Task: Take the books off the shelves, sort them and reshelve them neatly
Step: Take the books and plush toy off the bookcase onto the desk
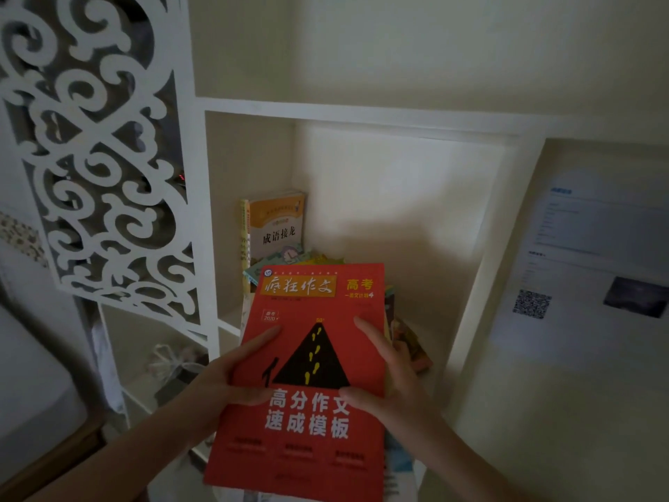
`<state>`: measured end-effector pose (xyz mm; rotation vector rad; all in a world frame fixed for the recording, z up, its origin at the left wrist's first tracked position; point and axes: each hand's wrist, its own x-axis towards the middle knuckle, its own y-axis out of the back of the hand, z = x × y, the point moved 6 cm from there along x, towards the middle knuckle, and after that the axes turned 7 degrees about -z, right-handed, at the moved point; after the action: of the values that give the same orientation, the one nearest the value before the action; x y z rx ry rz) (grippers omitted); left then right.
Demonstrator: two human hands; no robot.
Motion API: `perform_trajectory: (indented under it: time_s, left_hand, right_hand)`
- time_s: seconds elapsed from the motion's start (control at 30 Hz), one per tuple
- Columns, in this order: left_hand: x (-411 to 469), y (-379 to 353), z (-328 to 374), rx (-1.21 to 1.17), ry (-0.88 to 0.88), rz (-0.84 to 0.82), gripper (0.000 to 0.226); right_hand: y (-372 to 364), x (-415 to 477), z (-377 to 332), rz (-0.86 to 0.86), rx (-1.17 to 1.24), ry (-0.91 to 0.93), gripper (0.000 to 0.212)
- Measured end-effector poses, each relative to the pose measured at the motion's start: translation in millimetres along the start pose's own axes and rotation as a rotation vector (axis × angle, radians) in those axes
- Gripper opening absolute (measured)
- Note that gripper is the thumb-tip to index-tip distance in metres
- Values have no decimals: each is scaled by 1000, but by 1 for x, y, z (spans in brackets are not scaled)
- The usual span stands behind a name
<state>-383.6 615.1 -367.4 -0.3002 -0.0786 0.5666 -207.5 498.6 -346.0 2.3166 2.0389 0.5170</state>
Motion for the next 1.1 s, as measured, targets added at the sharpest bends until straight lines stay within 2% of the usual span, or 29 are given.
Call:
perform_trajectory:
  time_s: [0.47,0.67,0.9,1.1]
  left_hand:
    - [-38,-22,44,208,-157,-12,80]
    - [-61,-50,65,259,-197,-40,85]
    - [-102,-111,67,350,-271,-24,79]
    - [-122,-177,21,306,-229,-116,76]
  right_hand:
    - [-4,-26,-53,18,-39,69,79]
    - [-3,-43,-80,-18,-21,112,85]
    - [14,-113,-113,25,0,126,81]
    - [41,-199,-104,65,10,45,84]
